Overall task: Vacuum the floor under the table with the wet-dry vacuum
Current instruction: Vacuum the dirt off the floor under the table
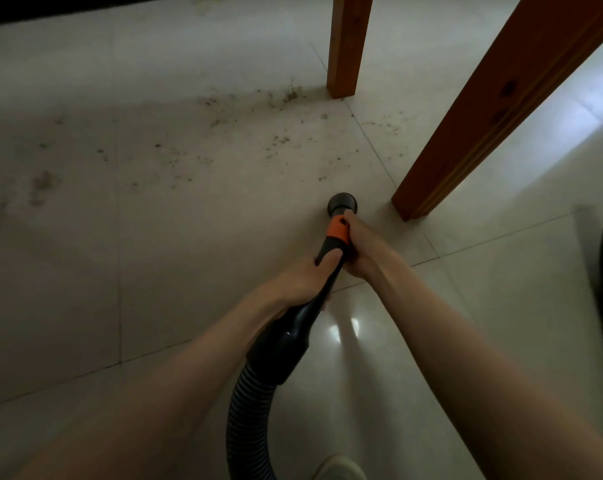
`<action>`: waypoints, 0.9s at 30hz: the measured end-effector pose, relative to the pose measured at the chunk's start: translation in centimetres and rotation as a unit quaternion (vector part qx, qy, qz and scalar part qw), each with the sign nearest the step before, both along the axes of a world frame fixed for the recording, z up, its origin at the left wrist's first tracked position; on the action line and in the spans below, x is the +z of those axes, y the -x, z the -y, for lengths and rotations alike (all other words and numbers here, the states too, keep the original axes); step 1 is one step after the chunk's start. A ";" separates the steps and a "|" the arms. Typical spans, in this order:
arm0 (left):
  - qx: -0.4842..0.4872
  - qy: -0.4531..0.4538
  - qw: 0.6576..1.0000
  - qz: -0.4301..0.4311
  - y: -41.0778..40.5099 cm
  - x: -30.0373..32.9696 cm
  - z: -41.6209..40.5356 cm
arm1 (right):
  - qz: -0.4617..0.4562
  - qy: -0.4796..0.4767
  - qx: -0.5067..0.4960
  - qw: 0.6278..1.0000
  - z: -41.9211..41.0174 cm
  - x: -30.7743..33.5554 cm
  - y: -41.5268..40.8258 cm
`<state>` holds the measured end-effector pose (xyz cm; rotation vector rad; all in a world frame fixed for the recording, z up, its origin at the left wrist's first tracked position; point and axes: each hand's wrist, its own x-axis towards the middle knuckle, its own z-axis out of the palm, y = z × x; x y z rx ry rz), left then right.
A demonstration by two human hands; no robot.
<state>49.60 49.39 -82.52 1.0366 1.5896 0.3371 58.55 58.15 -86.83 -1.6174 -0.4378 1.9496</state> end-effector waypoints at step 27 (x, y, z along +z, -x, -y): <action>0.025 -0.056 0.996 0.070 -0.6 0.4 -1.6 | 0.174 -0.037 0.171 0.969 -1.3 3.3 -0.8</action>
